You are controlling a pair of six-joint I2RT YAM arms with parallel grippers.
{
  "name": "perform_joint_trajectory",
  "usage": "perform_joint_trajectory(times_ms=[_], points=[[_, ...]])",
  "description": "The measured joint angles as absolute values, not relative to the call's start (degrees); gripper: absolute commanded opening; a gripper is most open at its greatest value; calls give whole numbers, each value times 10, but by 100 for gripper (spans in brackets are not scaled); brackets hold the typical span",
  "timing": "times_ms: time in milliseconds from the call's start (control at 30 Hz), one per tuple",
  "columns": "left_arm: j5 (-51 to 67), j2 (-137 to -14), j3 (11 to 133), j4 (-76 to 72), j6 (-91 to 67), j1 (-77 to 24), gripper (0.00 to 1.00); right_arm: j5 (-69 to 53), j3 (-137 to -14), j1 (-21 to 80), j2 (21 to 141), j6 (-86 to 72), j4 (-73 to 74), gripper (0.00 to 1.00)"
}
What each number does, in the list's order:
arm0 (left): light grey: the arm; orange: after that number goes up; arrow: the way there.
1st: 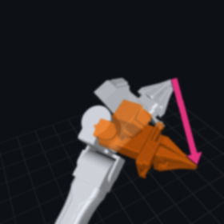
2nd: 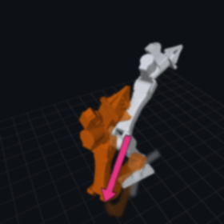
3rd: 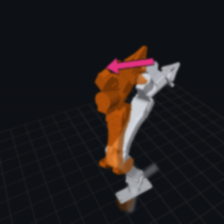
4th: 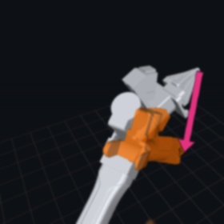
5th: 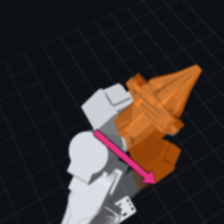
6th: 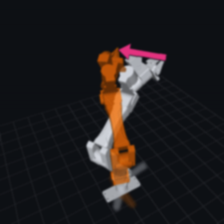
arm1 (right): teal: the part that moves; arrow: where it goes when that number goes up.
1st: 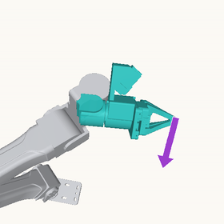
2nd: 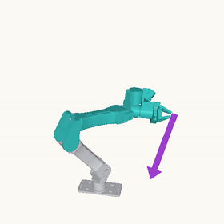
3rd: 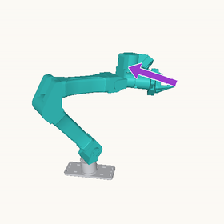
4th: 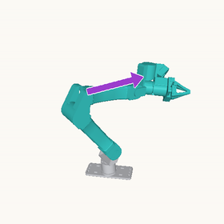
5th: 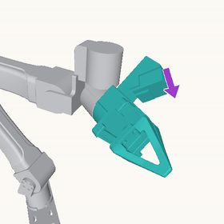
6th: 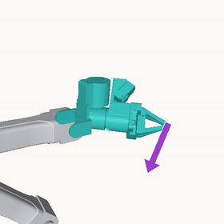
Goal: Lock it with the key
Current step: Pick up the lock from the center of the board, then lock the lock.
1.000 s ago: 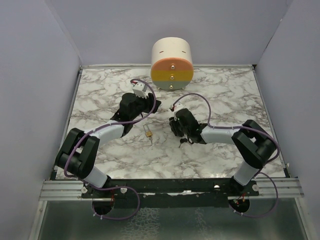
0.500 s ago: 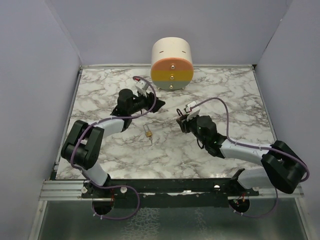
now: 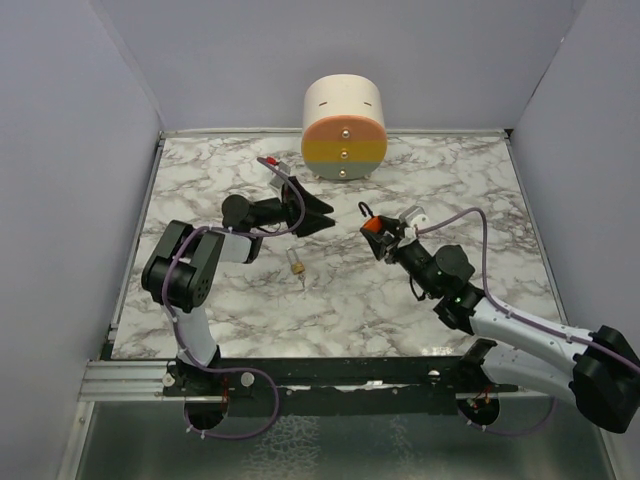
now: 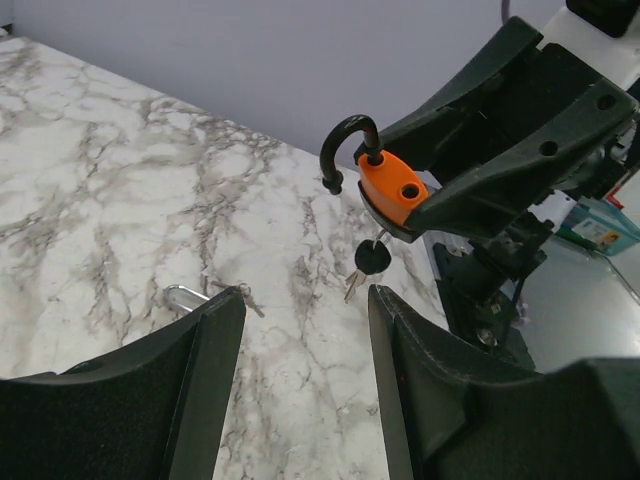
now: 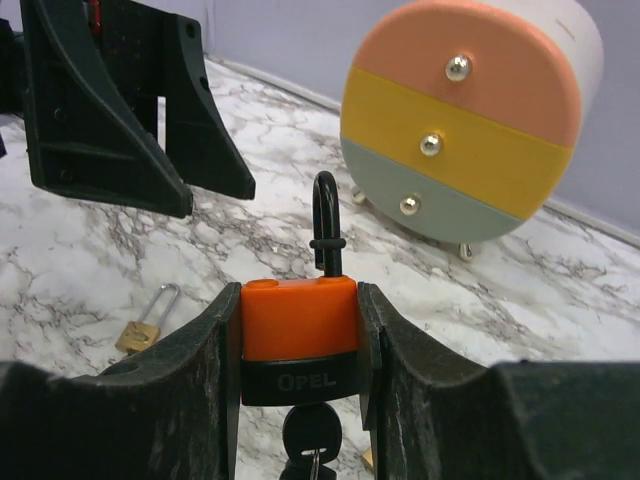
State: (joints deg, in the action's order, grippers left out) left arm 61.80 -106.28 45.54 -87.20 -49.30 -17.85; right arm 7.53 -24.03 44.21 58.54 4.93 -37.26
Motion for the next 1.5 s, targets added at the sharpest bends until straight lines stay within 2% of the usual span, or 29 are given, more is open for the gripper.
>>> perform_joint_trajectory(times_ms=[233, 333, 567, 1000, 1200, 1500], points=[[656, -1027, 460, -880, -508, -201, 56, 30, -240, 442, 548, 55, -368, 2], [662, -992, 460, -861, -463, -213, 57, 14, -240, 442, 529, 55, -363, 2], [661, -850, 473, -710, -296, -237, 58, -40, -239, 442, 493, 55, -355, 2], [656, -844, 500, -563, -216, -251, 55, -114, -239, 442, 474, 55, -320, 2], [656, -836, 516, -505, -197, -264, 48, -121, -239, 442, 471, 55, -312, 2], [665, -826, 529, -440, -157, -271, 46, -123, -239, 442, 471, 54, -308, 2]])
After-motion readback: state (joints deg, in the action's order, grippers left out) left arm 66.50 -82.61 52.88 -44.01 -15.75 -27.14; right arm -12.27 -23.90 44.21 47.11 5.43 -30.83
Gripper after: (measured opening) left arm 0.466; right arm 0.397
